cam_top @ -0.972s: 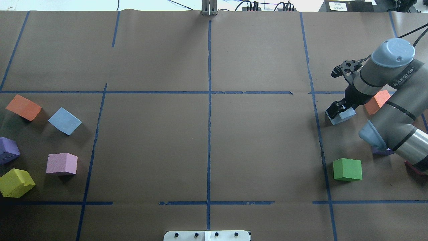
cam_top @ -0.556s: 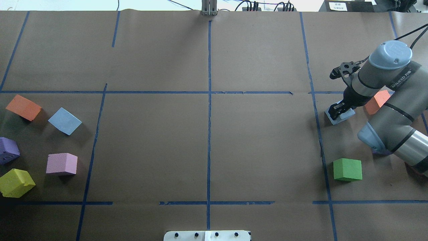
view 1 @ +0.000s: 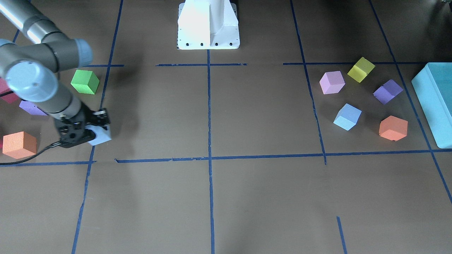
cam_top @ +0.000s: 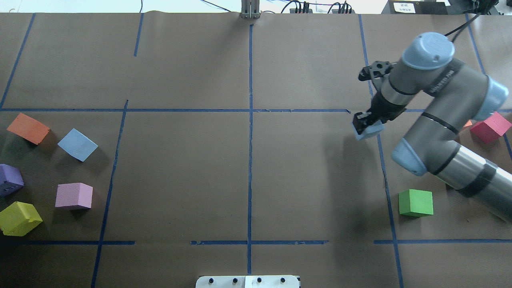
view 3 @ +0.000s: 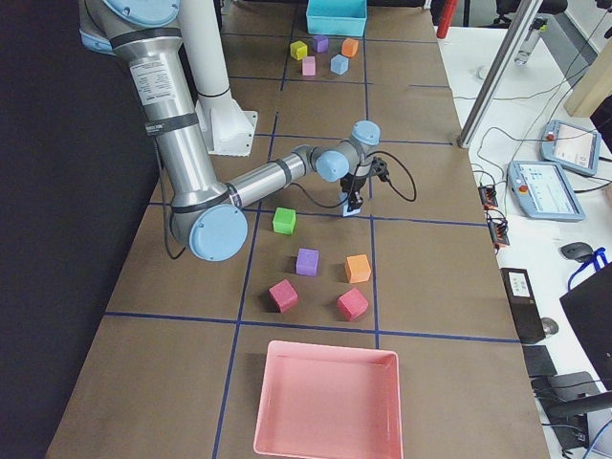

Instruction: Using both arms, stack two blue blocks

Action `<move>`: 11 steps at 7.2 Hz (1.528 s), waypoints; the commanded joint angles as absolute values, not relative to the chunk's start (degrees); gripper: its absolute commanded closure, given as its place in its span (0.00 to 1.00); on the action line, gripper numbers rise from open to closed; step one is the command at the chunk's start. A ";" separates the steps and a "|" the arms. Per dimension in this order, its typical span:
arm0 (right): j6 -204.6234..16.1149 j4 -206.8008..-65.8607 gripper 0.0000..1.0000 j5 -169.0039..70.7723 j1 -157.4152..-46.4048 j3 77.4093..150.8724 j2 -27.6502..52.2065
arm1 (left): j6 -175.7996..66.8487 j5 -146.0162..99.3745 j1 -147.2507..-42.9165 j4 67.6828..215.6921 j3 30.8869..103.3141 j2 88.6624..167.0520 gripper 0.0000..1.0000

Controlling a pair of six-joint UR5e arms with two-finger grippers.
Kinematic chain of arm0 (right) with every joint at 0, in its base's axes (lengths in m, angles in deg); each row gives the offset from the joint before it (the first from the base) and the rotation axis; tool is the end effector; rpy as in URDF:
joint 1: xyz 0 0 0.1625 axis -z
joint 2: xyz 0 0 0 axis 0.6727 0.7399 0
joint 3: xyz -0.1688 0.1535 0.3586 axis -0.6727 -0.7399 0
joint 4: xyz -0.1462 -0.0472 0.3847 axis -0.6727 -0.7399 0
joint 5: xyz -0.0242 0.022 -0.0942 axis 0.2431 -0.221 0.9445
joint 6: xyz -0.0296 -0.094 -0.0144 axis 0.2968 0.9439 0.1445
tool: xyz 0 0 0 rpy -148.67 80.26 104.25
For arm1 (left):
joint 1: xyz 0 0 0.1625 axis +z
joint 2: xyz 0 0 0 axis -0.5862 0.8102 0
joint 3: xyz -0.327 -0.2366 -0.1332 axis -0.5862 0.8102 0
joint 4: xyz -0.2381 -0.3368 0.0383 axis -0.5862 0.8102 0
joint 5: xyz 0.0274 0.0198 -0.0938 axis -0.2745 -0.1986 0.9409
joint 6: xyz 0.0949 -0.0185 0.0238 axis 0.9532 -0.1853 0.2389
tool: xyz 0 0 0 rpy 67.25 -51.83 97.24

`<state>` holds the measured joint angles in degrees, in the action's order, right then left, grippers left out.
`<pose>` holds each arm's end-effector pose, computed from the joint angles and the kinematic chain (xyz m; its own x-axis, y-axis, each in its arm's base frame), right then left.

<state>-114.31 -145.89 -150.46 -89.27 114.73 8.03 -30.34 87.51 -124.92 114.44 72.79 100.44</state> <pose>-0.3873 -0.5281 0.3833 0.6686 -0.2552 0.6985 0.2273 0.9644 0.1349 -0.0590 -0.4322 0.6688 0.7265 0.1507 -0.6704 -0.1374 0.9878 0.0732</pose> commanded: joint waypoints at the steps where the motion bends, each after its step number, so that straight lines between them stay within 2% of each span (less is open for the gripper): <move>1: -130.24 -149.23 0.49 -149.50 -83.88 108.81 -6.14 | -30.34 87.51 -124.83 114.44 72.90 100.35 0.00; 4: -143.39 -148.62 0.49 -142.39 -77.36 92.21 -22.68 | -30.34 87.51 -124.92 114.44 72.99 100.35 0.00; 7: -145.69 -144.75 0.47 -139.56 -75.07 88.21 -23.60 | -30.34 87.60 -124.83 114.44 72.99 100.35 0.00; 8: -145.69 -144.05 0.39 -139.56 -75.06 88.21 -23.60 | -30.34 87.51 -124.83 114.44 72.99 100.35 0.00; 9: -145.69 -143.70 0.14 -139.56 -75.06 88.21 -23.78 | -30.34 87.60 -124.83 114.44 72.99 100.35 0.00; 10: -145.69 -143.70 0.01 -139.56 -75.06 88.21 -24.13 | -30.34 87.51 -124.83 114.44 72.99 100.35 0.00; 11: -145.26 -143.70 0.01 -139.56 -75.06 88.29 -24.13 | -30.34 87.60 -124.83 114.44 72.99 100.35 0.00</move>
